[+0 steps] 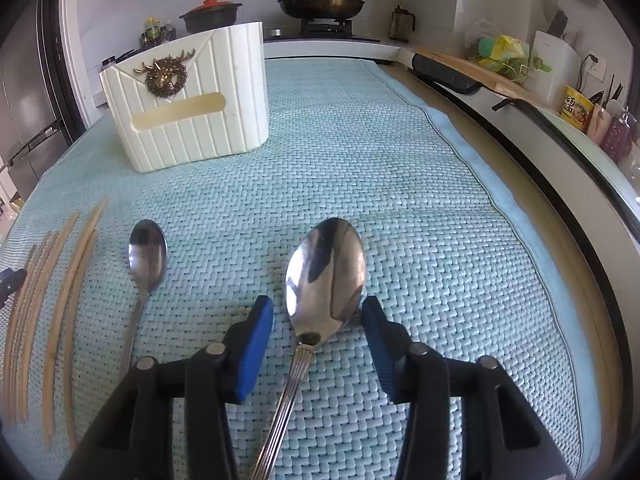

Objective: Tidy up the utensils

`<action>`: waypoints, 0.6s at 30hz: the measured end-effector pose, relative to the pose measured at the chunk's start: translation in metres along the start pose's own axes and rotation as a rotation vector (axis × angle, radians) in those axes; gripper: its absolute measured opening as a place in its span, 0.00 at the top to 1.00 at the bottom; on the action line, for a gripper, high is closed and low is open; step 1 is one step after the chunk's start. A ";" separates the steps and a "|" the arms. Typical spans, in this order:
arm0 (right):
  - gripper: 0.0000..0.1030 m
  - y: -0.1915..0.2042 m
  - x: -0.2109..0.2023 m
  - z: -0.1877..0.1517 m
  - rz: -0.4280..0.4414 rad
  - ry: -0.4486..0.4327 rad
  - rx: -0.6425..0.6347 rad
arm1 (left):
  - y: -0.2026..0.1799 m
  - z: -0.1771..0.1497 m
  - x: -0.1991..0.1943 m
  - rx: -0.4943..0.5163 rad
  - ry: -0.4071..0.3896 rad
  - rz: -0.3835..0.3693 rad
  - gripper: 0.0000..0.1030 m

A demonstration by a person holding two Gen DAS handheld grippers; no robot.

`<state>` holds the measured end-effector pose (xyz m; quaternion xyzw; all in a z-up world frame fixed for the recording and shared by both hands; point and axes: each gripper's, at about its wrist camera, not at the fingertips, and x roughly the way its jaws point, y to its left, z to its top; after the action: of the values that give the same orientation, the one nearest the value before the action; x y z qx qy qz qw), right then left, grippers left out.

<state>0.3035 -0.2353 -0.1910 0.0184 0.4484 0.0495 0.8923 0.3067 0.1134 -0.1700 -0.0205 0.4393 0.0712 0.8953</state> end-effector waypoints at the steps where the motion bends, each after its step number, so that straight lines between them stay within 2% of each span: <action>1: 0.64 0.001 0.000 0.001 0.006 0.000 -0.004 | -0.002 0.000 0.000 0.006 -0.001 -0.008 0.65; 5: 0.78 0.001 0.005 0.007 0.017 0.001 -0.010 | -0.008 0.002 -0.001 0.025 -0.001 -0.053 0.91; 6: 0.80 0.001 0.006 0.008 0.021 0.001 -0.011 | -0.009 0.003 0.000 0.023 -0.001 -0.070 0.93; 9: 0.88 -0.001 0.008 0.012 0.037 0.003 -0.017 | -0.003 0.007 0.003 -0.014 0.006 -0.109 0.95; 13: 0.90 -0.007 0.011 0.020 0.079 0.008 -0.012 | 0.008 0.012 0.006 -0.091 0.028 -0.171 0.96; 15: 0.95 -0.010 0.009 0.023 0.099 0.001 -0.008 | 0.012 0.013 0.004 -0.109 0.021 -0.180 0.96; 18: 0.96 -0.012 0.006 0.026 0.115 -0.012 -0.019 | 0.015 0.014 0.002 -0.104 0.016 -0.177 0.96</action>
<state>0.3289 -0.2460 -0.1807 0.0357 0.4408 0.1047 0.8908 0.3165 0.1295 -0.1626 -0.1061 0.4385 0.0145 0.8923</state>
